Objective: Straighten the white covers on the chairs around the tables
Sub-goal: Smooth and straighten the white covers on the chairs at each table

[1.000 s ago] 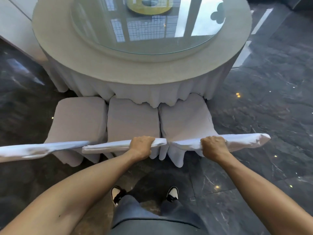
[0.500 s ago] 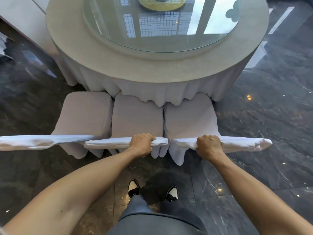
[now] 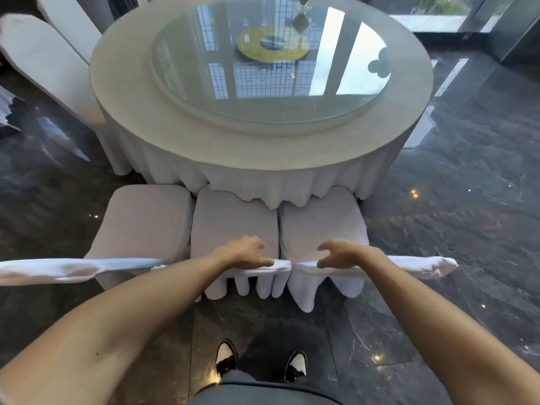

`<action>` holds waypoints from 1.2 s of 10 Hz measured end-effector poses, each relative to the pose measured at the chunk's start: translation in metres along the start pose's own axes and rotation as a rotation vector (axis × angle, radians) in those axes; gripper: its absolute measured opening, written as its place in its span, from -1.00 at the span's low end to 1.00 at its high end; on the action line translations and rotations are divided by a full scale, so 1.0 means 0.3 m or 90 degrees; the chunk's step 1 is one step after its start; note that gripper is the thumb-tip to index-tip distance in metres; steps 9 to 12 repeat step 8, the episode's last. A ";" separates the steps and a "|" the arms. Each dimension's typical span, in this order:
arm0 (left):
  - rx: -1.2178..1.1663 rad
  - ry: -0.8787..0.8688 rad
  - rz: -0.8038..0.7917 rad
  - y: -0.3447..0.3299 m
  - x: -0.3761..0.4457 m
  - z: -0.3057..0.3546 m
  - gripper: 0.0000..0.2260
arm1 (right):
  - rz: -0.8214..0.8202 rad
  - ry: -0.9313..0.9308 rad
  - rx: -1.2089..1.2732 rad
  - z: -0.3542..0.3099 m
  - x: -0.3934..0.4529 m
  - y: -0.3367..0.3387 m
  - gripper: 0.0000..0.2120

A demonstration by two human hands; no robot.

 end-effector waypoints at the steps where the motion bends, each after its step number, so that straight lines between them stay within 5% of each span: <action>1: -0.009 0.009 0.040 0.050 -0.023 -0.060 -0.40 | 0.031 0.042 -0.019 -0.132 0.029 0.047 -0.40; 5: -0.049 0.071 0.006 -0.002 -0.201 -0.402 -0.56 | -0.029 0.124 -0.087 -0.569 0.095 -0.144 -0.42; 7: -0.112 0.081 -0.004 -0.045 -0.228 -0.509 -0.64 | -0.056 0.130 -0.100 -0.684 0.091 -0.238 -0.66; 12: -0.118 0.092 -0.002 -0.029 -0.233 -0.530 -0.66 | -0.071 0.124 -0.095 -0.695 0.086 -0.243 -0.76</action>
Point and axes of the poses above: each hand's wrist, its own x-axis towards the middle knuckle, its own y-axis out of the back of the hand, z = x × y, the point moved 9 cm from there along x, towards the middle knuckle, and after that the axes turned 10 degrees about x, right-handed, at the moved point
